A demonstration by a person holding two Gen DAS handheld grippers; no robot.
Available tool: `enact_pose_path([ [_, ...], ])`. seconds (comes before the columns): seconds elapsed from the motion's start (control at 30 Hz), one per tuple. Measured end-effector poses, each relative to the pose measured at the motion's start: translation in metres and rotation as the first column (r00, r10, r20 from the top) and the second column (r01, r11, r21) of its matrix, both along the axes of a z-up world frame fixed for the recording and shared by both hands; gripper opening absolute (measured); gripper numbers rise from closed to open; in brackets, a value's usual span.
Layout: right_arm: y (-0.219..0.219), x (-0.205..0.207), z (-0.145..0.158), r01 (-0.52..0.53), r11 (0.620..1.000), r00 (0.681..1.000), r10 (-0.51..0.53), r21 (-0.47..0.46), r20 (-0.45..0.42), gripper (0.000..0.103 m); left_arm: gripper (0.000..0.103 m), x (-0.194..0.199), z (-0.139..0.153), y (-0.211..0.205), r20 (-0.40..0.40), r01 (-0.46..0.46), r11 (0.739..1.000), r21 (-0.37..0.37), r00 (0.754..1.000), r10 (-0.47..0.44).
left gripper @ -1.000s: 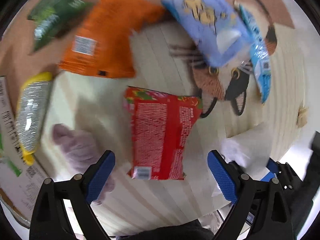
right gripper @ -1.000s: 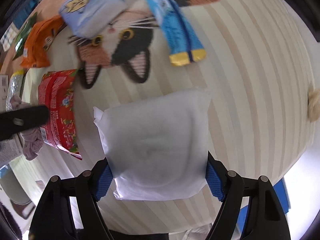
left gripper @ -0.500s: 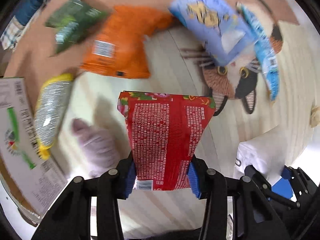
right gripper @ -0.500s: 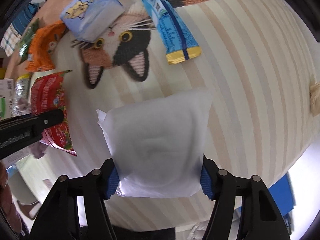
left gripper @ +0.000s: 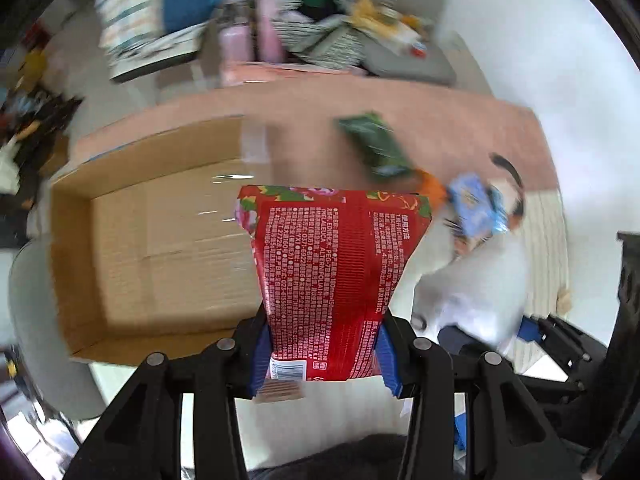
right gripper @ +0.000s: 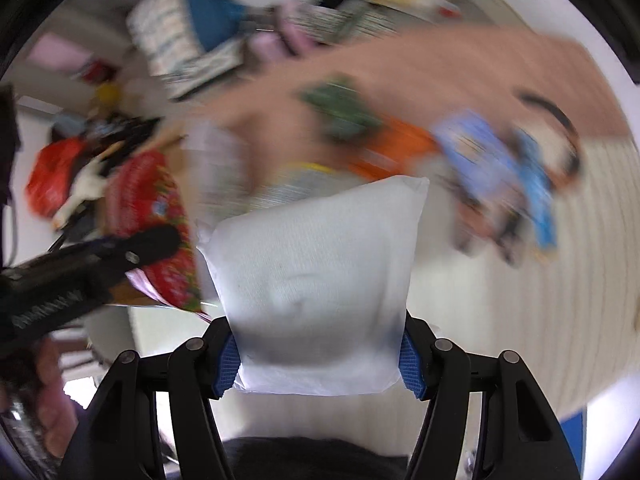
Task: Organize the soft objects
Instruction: 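Carry the red bag and white pack with both grippers into the cardboard box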
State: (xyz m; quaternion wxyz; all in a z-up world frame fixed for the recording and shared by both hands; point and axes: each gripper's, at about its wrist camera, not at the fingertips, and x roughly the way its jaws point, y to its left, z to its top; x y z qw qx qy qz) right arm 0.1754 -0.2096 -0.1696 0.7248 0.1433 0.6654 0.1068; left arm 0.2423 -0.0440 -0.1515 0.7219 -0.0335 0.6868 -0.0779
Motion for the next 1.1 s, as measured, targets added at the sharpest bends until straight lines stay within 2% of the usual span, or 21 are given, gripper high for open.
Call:
enact_pose_path([
  [0.1,0.078,0.030,0.014,-0.055,0.998,0.998,0.055,-0.001,0.031,0.066,0.041,0.013,-0.003,0.064,-0.018,-0.060,0.998,0.019,0.998,0.060],
  [0.17,0.124,0.049,0.013,-0.076,0.997,0.997,0.076,-0.011,0.024,0.066,0.041,0.024,-0.008,0.103,-0.035,-0.089,0.995,0.041,0.995,0.091],
  [0.23,0.164,0.064,0.008,-0.092,0.995,0.996,0.092,-0.025,-0.006,0.066,0.041,0.041,-0.026,0.139,-0.072,-0.124,0.991,0.054,0.989,0.127],
  [0.33,0.210,0.089,-0.013,-0.095,0.994,0.994,0.091,-0.054,-0.058,0.066,0.041,0.069,-0.066,0.173,-0.139,-0.158,0.986,0.046,0.977,0.162],
  [0.43,0.243,0.121,-0.047,-0.099,0.992,0.990,0.090,-0.075,-0.113,0.066,0.041,0.085,-0.098,0.198,-0.207,-0.159,0.987,0.034,0.965,0.162],
  [0.5,0.250,0.137,-0.079,-0.103,0.989,0.986,0.087,-0.108,-0.139,0.066,0.041,0.096,-0.122,0.205,-0.267,-0.157,0.988,-0.002,0.952,0.151],
  [0.6,0.259,0.153,-0.111,-0.110,0.983,0.982,0.085,-0.145,-0.171,0.066,0.041,0.107,-0.153,0.202,-0.337,-0.144,0.989,-0.037,0.933,0.124],
  [0.73,0.266,0.165,-0.127,-0.111,0.977,0.980,0.077,-0.182,-0.183,0.067,0.041,0.120,-0.177,0.195,-0.380,-0.115,0.992,-0.048,0.921,0.088],
  [0.87,0.263,0.167,-0.134,-0.111,0.971,0.980,0.072,-0.210,-0.185,0.069,0.042,0.126,-0.187,0.188,-0.402,-0.106,0.993,-0.057,0.913,0.075],
  [1.03,0.261,0.168,-0.137,-0.129,0.968,0.975,0.084,-0.214,-0.207,0.076,0.044,0.123,-0.180,0.184,-0.409,-0.088,0.995,-0.045,0.911,0.062],
  [1.07,0.262,0.166,-0.133,-0.131,0.967,0.975,0.086,-0.217,-0.205,0.080,0.049,0.122,-0.173,0.182,-0.400,-0.081,0.996,-0.044,0.915,0.056],
  [1.1,0.262,0.163,-0.127,-0.131,0.965,0.976,0.086,-0.228,-0.199,0.083,0.061,0.122,-0.166,0.183,-0.378,-0.076,0.996,-0.039,0.924,0.056],
])
